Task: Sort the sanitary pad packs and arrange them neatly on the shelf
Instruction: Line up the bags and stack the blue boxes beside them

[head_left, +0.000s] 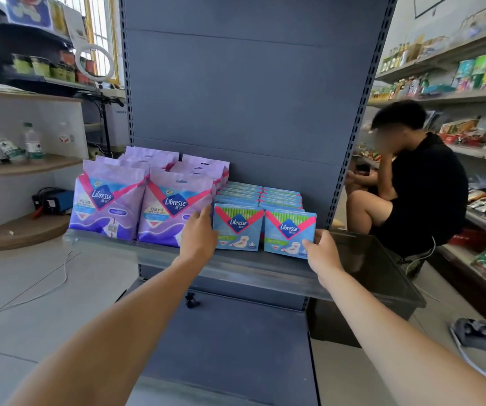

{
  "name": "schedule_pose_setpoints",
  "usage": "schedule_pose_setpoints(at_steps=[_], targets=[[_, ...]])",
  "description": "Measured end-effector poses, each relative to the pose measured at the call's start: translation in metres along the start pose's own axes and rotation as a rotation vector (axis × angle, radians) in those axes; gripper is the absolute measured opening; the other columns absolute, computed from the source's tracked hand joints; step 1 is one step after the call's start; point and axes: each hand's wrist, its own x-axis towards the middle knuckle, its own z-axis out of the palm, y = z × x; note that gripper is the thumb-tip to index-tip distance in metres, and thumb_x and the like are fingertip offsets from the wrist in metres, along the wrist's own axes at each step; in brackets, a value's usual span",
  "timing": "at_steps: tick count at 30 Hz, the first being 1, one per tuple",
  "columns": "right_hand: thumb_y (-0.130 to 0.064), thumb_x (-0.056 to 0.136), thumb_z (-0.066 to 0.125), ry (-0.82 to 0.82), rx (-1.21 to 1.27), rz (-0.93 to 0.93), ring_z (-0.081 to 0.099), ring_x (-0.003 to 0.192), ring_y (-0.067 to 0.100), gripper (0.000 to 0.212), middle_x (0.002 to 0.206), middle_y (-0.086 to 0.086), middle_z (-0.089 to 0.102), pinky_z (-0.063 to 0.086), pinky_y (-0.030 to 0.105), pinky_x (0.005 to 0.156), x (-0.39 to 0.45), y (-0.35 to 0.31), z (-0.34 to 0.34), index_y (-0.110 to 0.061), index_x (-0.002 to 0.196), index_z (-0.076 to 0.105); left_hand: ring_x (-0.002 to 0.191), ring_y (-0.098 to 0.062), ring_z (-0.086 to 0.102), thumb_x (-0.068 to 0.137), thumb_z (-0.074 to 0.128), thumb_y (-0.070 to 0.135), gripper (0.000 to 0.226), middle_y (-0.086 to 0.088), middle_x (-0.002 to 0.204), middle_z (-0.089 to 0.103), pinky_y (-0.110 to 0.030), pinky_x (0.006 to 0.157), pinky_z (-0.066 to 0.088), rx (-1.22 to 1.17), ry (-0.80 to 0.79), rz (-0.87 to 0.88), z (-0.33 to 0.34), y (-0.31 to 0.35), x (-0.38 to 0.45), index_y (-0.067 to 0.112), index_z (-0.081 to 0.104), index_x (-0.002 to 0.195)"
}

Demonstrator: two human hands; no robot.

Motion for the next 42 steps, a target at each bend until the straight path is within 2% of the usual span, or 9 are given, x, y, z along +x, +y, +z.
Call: schedule_pose_setpoints(at_steps=[3, 6, 14, 18, 23, 26, 31, 36, 42], targets=[[-0.022, 0.099, 0.054, 0.016, -0.108, -0.010, 0.062, 0.107, 0.021, 0.020, 0.123, 0.010, 0.061, 0.045, 0.029, 0.071, 0.000, 0.000, 0.003, -0.012, 0.115, 0.047, 0.108, -0.034, 0.049, 0.080, 0.068, 0.000, 0.078, -0.016, 0.130, 0.037, -0.044, 0.075, 0.052, 0.122, 0.058, 0.188, 0.010, 0.005, -0.010, 0.017, 0.032, 0.146], [-0.022, 0.100, 0.054, 0.052, -0.199, -0.036, 0.061, 0.111, 0.024, 0.023, 0.123, 0.012, 0.062, 0.043, 0.028, 0.069, -0.002, -0.001, 0.007, -0.007, 0.117, 0.051, 0.117, -0.043, 0.040, 0.071, 0.073, 0.006, 0.078, -0.020, 0.137, 0.032, -0.052, 0.069, 0.056, 0.329, 0.119, 0.373, 0.025, 0.010, -0.022, 0.025, 0.042, 0.140], [-0.021, 0.100, 0.053, 0.060, -0.318, -0.062, 0.060, 0.112, 0.026, 0.022, 0.122, 0.013, 0.060, 0.040, 0.025, 0.063, 0.003, 0.002, 0.012, -0.004, 0.115, 0.052, 0.130, -0.043, 0.023, 0.064, 0.078, 0.018, 0.082, -0.015, 0.144, 0.018, -0.068, 0.096, 0.036, 0.588, 0.143, 0.306, 0.037, 0.021, -0.033, 0.030, 0.046, 0.138], [-0.024, 0.098, 0.056, 0.062, -0.309, -0.085, 0.061, 0.112, 0.024, 0.024, 0.123, 0.011, 0.061, 0.043, 0.027, 0.067, 0.005, 0.003, 0.014, -0.008, 0.115, 0.051, 0.125, -0.038, 0.029, 0.082, 0.068, 0.027, 0.071, -0.013, 0.140, 0.028, -0.060, 0.095, 0.039, 0.581, 0.059, 0.278, 0.040, 0.024, -0.030, 0.033, 0.035, 0.145], [-0.027, 0.095, 0.062, 0.031, -0.271, -0.114, 0.063, 0.112, 0.021, 0.029, 0.125, 0.007, 0.061, 0.043, 0.019, 0.056, 0.006, 0.004, 0.016, -0.012, 0.115, 0.048, 0.127, -0.038, 0.029, 0.093, 0.058, 0.034, 0.065, -0.013, 0.144, 0.026, -0.050, 0.088, 0.049, 0.412, -0.094, 0.288, 0.042, 0.025, -0.026, 0.030, 0.024, 0.149], [-0.028, 0.096, 0.061, 0.020, -0.282, -0.115, 0.063, 0.111, 0.021, 0.027, 0.125, 0.006, 0.061, 0.041, 0.018, 0.054, 0.008, 0.005, 0.018, -0.012, 0.114, 0.048, 0.124, -0.039, 0.030, 0.093, 0.057, 0.033, 0.060, -0.016, 0.142, 0.026, -0.050, 0.088, 0.051, 0.331, -0.119, 0.329, 0.042, 0.023, -0.024, 0.031, 0.031, 0.146], [-0.030, 0.095, 0.061, 0.010, -0.288, -0.120, 0.064, 0.111, 0.020, 0.025, 0.125, 0.004, 0.062, 0.047, 0.023, 0.063, 0.012, 0.007, 0.021, -0.017, 0.110, 0.047, 0.122, -0.039, 0.029, 0.089, 0.059, 0.039, 0.058, -0.017, 0.142, 0.023, -0.052, 0.084, 0.053, 0.330, -0.105, 0.395, 0.041, 0.012, -0.020, 0.033, 0.038, 0.143], [-0.033, 0.095, 0.061, 0.017, -0.292, -0.139, 0.064, 0.110, 0.020, 0.024, 0.124, 0.004, 0.062, 0.050, 0.026, 0.067, 0.015, 0.010, 0.024, -0.020, 0.107, 0.045, 0.136, -0.041, 0.009, 0.087, 0.057, 0.045, 0.060, -0.013, 0.153, 0.010, -0.057, 0.086, 0.051, 0.335, -0.076, 0.423, 0.050, 0.007, -0.018, 0.037, 0.037, 0.143], [-0.034, 0.095, 0.061, 0.019, -0.297, -0.145, 0.064, 0.110, 0.020, 0.027, 0.123, 0.004, 0.063, 0.054, 0.030, 0.071, 0.018, 0.014, 0.025, -0.017, 0.111, 0.049, 0.135, -0.042, 0.013, 0.087, 0.057, 0.044, 0.058, -0.015, 0.151, 0.017, -0.061, 0.088, 0.049, 0.279, -0.039, 0.462, 0.057, -0.002, -0.015, 0.031, 0.042, 0.141]])
